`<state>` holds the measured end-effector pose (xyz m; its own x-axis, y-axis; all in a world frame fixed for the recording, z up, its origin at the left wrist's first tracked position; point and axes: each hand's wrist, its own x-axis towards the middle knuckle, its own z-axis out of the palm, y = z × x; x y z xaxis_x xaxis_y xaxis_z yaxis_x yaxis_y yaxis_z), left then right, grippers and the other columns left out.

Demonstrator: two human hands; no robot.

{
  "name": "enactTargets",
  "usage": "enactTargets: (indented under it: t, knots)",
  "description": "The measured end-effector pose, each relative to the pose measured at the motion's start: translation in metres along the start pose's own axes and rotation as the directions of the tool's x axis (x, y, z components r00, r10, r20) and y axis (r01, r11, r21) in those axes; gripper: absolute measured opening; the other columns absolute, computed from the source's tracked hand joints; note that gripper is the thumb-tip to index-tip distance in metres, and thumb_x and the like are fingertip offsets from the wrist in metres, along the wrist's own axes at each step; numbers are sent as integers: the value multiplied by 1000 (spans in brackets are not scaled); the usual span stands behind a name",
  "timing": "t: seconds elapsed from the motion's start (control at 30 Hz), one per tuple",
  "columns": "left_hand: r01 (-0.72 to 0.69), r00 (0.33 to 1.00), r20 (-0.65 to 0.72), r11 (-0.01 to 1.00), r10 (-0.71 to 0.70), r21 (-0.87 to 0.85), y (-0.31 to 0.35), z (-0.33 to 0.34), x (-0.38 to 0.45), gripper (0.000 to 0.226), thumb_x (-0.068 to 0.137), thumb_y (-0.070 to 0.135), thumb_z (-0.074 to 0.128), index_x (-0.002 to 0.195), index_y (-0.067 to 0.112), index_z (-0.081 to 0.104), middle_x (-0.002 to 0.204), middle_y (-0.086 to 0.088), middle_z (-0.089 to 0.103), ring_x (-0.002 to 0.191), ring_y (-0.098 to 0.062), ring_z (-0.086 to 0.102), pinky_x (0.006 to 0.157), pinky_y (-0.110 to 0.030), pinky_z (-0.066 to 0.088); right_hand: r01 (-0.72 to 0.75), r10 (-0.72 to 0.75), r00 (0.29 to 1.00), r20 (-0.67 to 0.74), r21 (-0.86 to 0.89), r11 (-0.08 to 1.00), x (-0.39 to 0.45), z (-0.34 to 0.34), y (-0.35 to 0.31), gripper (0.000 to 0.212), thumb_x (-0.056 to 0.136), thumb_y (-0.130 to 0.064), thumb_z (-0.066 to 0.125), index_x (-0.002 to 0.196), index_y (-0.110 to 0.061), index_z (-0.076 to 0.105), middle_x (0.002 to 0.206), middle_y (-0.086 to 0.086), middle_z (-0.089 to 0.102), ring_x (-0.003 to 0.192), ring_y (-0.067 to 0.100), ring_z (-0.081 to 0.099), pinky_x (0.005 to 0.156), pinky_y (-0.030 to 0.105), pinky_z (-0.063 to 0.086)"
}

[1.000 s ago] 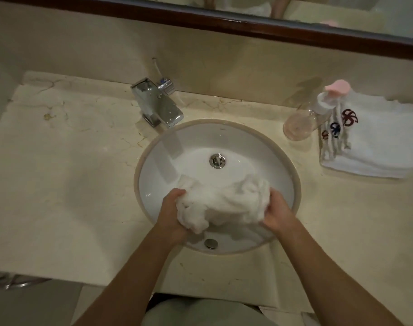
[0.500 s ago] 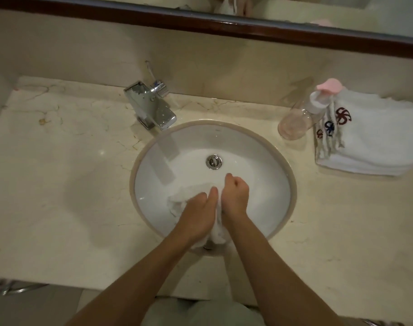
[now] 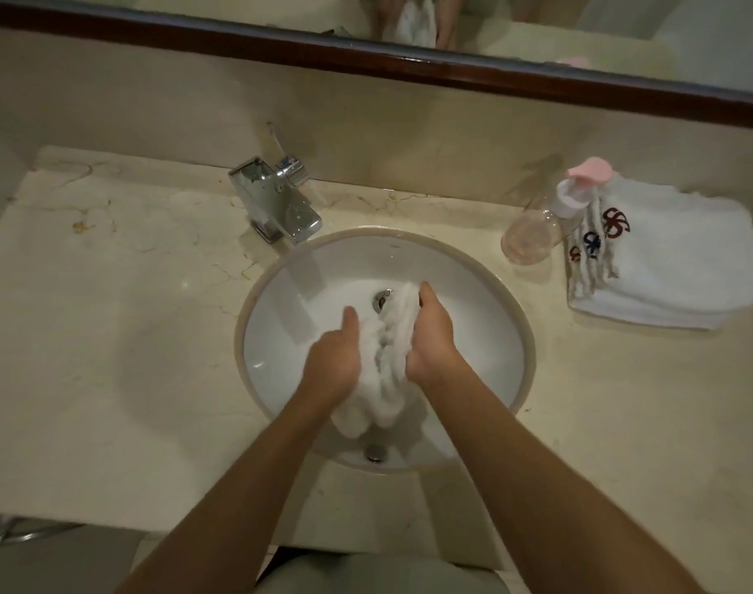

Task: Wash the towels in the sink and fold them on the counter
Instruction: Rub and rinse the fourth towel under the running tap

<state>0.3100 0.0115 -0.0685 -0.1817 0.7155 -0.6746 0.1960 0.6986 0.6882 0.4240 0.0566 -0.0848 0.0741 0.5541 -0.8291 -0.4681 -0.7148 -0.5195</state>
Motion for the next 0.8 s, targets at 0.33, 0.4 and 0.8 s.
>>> enactTargets:
  t: [0.33,0.4,0.8]
  knots:
    - [511,849,393,738,-353,-441,-42,-3,-18,47,98,42,43,104,5,70,102,-19,69,90,-33,66,83,-39,50,-140,138,990,33,83,987,-27,-46,80,28,107,-27,44,102,-8,66,85,10,70,78,21,69,66,26,57]
    - [370,925,203,881,-321,-293,-45,5,-11,47,100,52,45,110,10,65,104,-11,68,94,-28,64,88,-38,52,-20,20,1000,-4,-180,983,-30,-36,75,24,103,-28,52,89,-14,65,82,7,69,78,23,67,74,33,55]
    - [-58,992,-116,998,57,-12,-2,-1,-1,41,105,31,32,98,8,66,96,-13,70,90,-25,65,81,-36,49,287,-345,938,39,-647,706,-28,15,38,35,101,-29,46,69,-15,44,66,0,49,71,24,46,70,34,37]
